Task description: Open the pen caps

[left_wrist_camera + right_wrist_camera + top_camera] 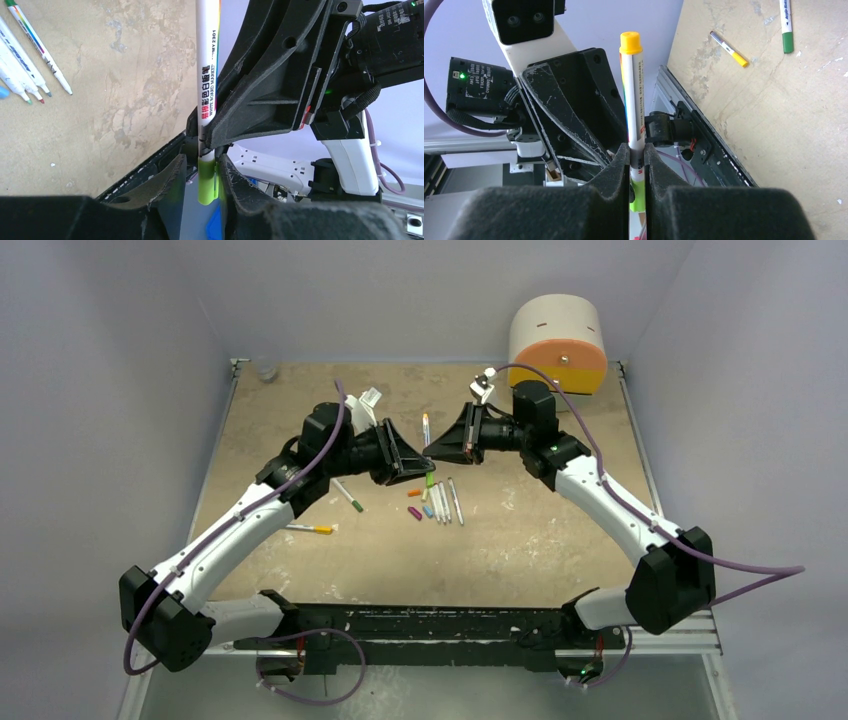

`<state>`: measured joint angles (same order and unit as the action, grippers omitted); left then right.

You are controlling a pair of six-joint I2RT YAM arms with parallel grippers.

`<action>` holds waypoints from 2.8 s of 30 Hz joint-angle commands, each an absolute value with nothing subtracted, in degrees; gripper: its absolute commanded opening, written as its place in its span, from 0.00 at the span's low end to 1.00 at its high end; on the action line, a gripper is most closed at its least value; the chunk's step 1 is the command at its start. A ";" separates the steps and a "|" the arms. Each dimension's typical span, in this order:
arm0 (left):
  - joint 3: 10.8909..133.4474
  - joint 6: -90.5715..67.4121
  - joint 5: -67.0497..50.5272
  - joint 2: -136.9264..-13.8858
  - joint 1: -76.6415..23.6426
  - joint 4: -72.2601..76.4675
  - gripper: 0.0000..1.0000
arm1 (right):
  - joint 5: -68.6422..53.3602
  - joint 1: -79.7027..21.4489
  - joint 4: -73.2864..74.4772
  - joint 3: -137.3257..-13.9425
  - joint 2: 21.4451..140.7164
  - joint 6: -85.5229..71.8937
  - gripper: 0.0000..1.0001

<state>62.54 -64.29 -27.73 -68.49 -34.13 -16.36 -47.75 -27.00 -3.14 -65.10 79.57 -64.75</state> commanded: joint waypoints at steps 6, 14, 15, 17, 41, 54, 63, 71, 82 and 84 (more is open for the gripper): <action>64.19 -60.20 -25.15 -70.05 -34.10 -18.77 0.27 | -50.38 -27.28 -12.09 -65.87 80.07 -69.61 0.00; 63.59 -59.62 -23.16 -70.07 -34.10 -20.32 0.27 | -49.69 -27.31 -14.32 -66.09 80.08 -70.72 0.00; 63.41 -59.86 -23.00 -69.95 -34.10 -19.98 0.27 | -49.61 -27.30 -14.56 -66.03 80.00 -70.84 0.00; 63.20 -60.10 -22.78 -69.98 -34.10 -19.69 0.27 | -49.04 -27.29 -14.95 -65.94 79.82 -71.01 0.00; 59.27 -61.38 -21.80 -67.62 -34.10 -12.75 0.29 | -45.22 -27.33 -20.43 -63.49 80.68 -77.78 0.00; 58.04 -63.19 -22.42 -69.63 -34.10 -10.13 0.00 | -40.83 -27.39 -29.92 -62.36 81.82 -85.70 0.00; 57.97 -64.29 -22.82 -69.66 -34.06 -8.79 0.00 | -38.75 -27.22 -26.39 -62.31 79.14 -84.33 0.00; 57.24 -62.61 -29.61 -67.84 -34.17 -12.61 0.00 | -37.19 -22.57 -22.75 -61.44 75.95 -82.18 0.00; 53.70 -60.20 -38.05 -62.31 -34.56 -18.43 0.00 | -35.96 -18.11 -18.75 -66.75 78.34 -77.05 0.00; 53.72 -58.82 -36.78 -61.39 -34.51 -20.82 0.00 | -36.37 -18.11 -18.07 -68.13 79.42 -75.96 0.00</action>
<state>53.76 -61.87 -34.54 -64.62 -34.52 -17.02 -36.75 -17.56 -16.25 -63.55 78.54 -78.85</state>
